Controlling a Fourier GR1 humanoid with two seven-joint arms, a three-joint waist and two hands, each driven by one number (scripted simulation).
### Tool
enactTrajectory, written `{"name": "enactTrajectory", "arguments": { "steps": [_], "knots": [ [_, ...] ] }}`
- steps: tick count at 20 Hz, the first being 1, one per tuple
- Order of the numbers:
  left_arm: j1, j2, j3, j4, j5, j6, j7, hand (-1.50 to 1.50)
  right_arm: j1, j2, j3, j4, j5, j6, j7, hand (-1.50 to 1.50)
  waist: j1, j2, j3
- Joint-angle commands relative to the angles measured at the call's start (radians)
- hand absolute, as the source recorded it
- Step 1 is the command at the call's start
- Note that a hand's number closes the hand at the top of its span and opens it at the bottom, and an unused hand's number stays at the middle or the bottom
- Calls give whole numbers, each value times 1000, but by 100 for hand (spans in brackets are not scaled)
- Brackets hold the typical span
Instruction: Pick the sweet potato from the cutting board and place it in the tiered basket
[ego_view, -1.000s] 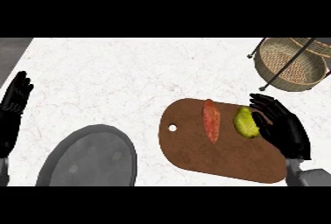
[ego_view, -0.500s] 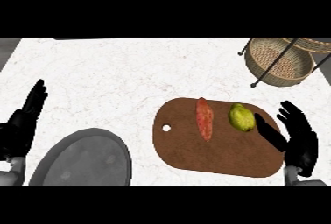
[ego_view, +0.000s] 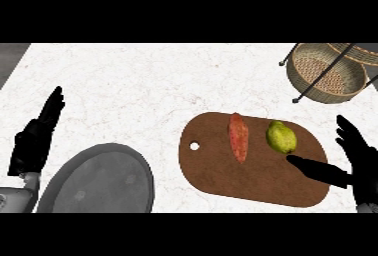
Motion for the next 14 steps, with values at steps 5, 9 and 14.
{"name": "enactTrajectory", "arguments": {
  "steps": [5, 9, 14],
  "knots": [
    [-20, -24, -24, 20, -19, -12, 0, 0, -293, -217, 34, -114, -71, 308, 531, -150, 39, 5, 4],
    [-55, -67, -54, 44, -65, 22, -1, 0, -482, -165, 43, -11, -89, 343, 688, -150, 46, 9, 5],
    [-52, -10, 1, -6, -18, -34, 23, 0, -547, -103, 71, 107, -143, 372, 720, -150, 51, 4, 7]
  ]
}}
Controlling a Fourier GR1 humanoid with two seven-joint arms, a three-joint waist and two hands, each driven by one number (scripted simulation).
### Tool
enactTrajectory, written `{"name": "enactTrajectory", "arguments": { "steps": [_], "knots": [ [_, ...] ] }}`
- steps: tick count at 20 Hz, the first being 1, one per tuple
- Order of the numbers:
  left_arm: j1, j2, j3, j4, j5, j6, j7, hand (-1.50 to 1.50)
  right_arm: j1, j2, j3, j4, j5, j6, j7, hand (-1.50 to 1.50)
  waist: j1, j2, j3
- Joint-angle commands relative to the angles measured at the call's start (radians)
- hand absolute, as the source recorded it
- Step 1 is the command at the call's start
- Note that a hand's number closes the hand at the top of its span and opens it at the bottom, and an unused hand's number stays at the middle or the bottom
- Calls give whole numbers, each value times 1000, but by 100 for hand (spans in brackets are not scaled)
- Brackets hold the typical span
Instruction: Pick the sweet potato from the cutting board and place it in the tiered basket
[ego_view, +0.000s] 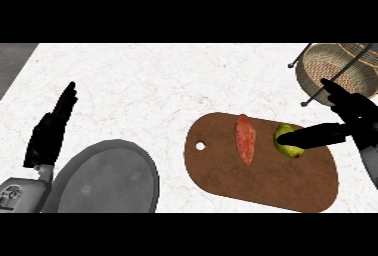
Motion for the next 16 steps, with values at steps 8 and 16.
{"name": "enactTrajectory", "arguments": {
  "steps": [8, 16],
  "knots": [
    [-15, -2, 36, 49, -1, -15, -14, 0, -165, 117, 121, 179, -54, 69, 284, -150, -20, -1, 1],
    [24, -2, 51, 47, -3, -35, -41, 0, -194, 199, 208, 237, -11, 37, 284, -150, -24, -5, 1]
  ]
}}
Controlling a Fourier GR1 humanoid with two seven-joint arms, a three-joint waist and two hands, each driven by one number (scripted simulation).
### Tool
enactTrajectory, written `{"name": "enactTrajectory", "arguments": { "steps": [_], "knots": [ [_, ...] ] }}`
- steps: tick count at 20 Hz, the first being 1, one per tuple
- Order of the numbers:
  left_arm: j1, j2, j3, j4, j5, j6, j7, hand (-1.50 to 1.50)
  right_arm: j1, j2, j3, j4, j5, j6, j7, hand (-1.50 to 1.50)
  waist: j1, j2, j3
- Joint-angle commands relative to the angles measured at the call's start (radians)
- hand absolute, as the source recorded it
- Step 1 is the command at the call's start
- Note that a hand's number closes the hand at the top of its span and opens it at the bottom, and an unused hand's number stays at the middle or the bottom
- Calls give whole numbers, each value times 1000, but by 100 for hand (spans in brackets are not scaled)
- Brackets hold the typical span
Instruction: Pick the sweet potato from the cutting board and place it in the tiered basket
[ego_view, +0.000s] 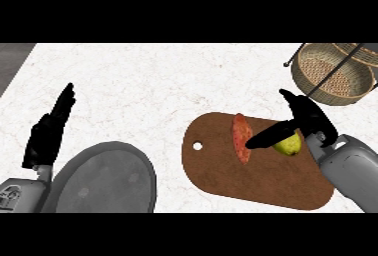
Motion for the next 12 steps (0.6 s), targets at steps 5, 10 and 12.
{"name": "enactTrajectory", "arguments": {
  "steps": [5, 10, 12],
  "knots": [
    [-11, -7, 17, 38, -22, -1, -27, 0, -93, 37, 67, 64, 37, 36, 244, -150, -11, -2, -1],
    [-36, 17, 48, 3, 5, -29, 35, 0, -116, 21, 81, 66, 54, 44, 244, -150, -16, -5, 0],
    [0, -23, 16, -26, -24, 8, 21, 0, -103, 57, 120, 89, 88, 10, 244, -150, -12, -5, 0]
  ]
}}
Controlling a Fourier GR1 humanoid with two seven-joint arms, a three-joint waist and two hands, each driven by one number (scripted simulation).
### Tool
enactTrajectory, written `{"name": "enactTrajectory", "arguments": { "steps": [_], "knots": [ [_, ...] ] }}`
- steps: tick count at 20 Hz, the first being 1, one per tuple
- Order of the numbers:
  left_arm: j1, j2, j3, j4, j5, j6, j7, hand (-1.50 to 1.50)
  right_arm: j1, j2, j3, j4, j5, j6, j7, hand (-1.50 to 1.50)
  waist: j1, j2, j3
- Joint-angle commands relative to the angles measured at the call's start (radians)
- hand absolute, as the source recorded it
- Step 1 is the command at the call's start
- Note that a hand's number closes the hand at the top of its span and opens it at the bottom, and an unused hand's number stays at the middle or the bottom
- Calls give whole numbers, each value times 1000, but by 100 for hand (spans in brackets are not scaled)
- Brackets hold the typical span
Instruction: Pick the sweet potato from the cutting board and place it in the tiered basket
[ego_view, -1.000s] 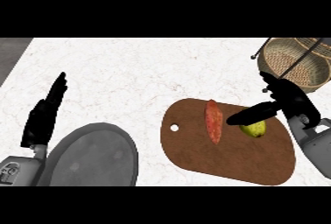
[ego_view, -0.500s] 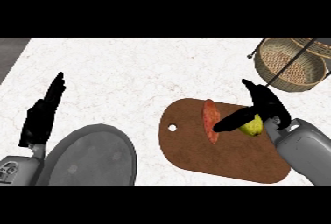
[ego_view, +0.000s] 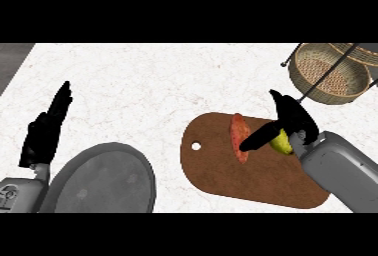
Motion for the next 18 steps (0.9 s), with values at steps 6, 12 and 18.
{"name": "enactTrajectory", "arguments": {
  "steps": [6, 12, 18],
  "knots": [
    [7, -27, 0, 9, -27, 20, -13, 0, -53, 78, 40, 53, 15, -16, 241, -150, -8, -1, -1],
    [55, -9, -1, -34, -23, -14, -10, 0, -35, 122, 29, 111, 23, -36, 241, -150, 6, -1, 1],
    [36, -20, 30, 22, -22, -19, -67, 0, -28, 138, 16, 111, 30, -13, 241, -150, -2, 2, 1]
  ]
}}
